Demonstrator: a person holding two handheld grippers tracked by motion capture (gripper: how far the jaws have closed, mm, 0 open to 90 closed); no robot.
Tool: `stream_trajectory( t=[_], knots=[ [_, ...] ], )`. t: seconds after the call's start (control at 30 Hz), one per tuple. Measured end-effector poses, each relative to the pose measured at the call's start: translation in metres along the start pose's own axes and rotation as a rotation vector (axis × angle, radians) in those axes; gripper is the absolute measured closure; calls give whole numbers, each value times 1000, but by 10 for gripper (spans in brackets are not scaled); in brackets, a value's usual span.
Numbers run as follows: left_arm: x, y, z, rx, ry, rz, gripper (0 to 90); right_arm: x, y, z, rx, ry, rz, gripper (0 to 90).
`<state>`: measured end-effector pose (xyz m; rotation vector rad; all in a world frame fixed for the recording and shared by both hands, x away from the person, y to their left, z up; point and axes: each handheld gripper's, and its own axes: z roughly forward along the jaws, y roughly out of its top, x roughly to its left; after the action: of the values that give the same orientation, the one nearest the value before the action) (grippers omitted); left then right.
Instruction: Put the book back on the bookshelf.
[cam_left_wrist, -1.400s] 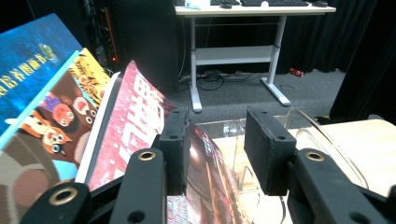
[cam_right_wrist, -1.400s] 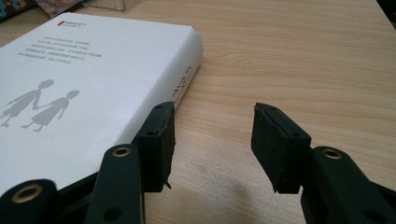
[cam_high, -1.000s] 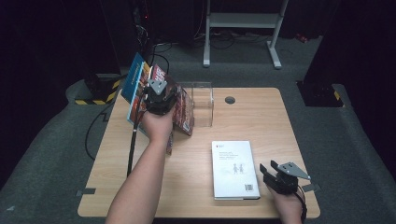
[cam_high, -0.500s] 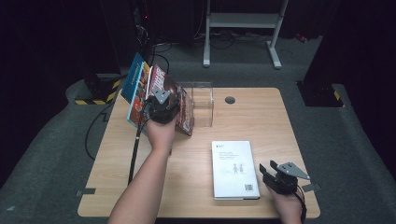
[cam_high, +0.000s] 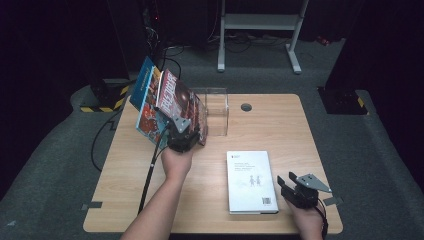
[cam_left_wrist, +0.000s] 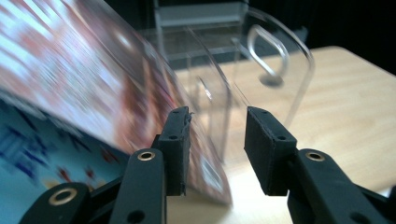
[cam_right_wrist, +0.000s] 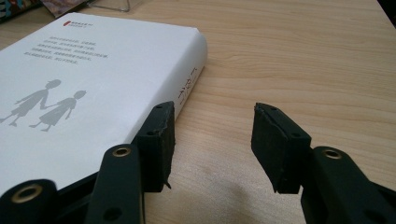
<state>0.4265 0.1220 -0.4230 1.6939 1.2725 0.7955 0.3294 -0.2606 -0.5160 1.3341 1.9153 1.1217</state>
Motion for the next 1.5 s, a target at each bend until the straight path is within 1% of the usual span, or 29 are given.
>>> stream_trajectory(
  t=[0.07, 0.17, 0.23, 0.3, 0.33, 0.4, 0.43, 0.5, 0.57, 0.63, 0.67, 0.7, 0.73, 0.83, 0.9, 0.97, 1.0, 1.03, 1.07, 1.1, 1.13, 1.2, 1.27, 1.33, 1.37, 1.4, 1.43, 1.5],
  knots=[
    [-5, -10, -3, 19, -20, 7, 598, 0, 0, 0, -1, 1, -6, 495],
    [-12, -23, -9, 38, -49, 28, 590, 2, 1, -1, -2, 2, -8, 495],
    [-17, -34, -13, 50, -81, 36, 579, 2, 1, -2, -3, 2, -11, 495],
    [-21, -43, -17, 67, -106, 40, 564, 4, 2, -4, -12, 1, -20, 494],
    [-25, -48, -19, 78, -120, 48, 560, 4, 3, -4, -14, 1, -24, 494],
    [-32, -58, -23, 86, -151, 60, 540, 6, 4, -6, -17, 3, -31, 492],
    [-36, -63, -25, 92, -178, 57, 528, 7, 4, -7, -17, 5, -35, 491],
    [-43, -71, -28, 107, -211, 53, 497, 10, 5, -8, -20, 7, -42, 486],
    [-52, -79, -32, 113, -255, 49, 474, 12, 6, -9, -17, 18, -46, 479],
    [-61, -85, -34, 123, -287, 56, 446, 16, 7, -10, -13, 15, -73, 472],
    [-66, -88, -36, 120, -306, 66, 439, 17, 7, -10, -13, 20, -73, 468],
    [-71, -91, -37, 116, -321, 69, 427, 19, 7, -11, -11, 30, -69, 459],
    [-76, -94, -38, 122, -345, 68, 419, 20, 8, -11, -7, 43, -61, 449],
    [-85, -100, -36, 131, -386, 35, 392, 23, 8, -9, 15, 93, -41, 403],
    [-89, -103, -33, 138, -407, 13, 374, 25, 8, -8, 30, 117, -28, 375],
    [-94, -107, -29, 150, -425, 9, 357, 28, 7, -5, 47, 137, -30, 336],
    [-97, -108, -26, 163, -441, -13, 348, 30, 6, -4, 50, 142, -23, 324],
    [-99, -110, -23, 166, -452, -26, 333, 31, 6, -3, 49, 148, -19, 300],
    [-100, -111, -21, 170, -456, -27, 321, 32, 6, -2, 51, 155, -14, 295],
    [-101, -112, -19, 161, -455, -32, 305, 34, 5, -2, 51, 166, -9, 294],
    [-101, -112, -18, 163, -462, -48, 301, 35, 5, -1, 52, 177, 0, 294],
    [-101, -113, -16, 163, -472, -60, 296, 39, 4, 0, 57, 206, 16, 284],
    [-101, -114, -14, 166, -486, -75, 293, 43, 4, 0, 56, 191, 14, 285],
    [-100, -114, -14, 169, -492, -78, 290, 43, 4, 0, 63, 190, 13, 285],
    [-99, -114, -13, 174, -498, -84, 290, 43, 5, 0, 66, 191, 11, 286],
    [-98, -114, -13, 184, -511, -98, 290, 43, 5, 0, 68, 188, 10, 286],
    [-98, -115, -13, 188, -511, -103, 289, 44, 5, 0, 69, 184, 14, 286],
    [-96, -116, -13, 177, -515, -96, 288, 45, 6, 0, 72, 179, 13, 286]
  ],
)
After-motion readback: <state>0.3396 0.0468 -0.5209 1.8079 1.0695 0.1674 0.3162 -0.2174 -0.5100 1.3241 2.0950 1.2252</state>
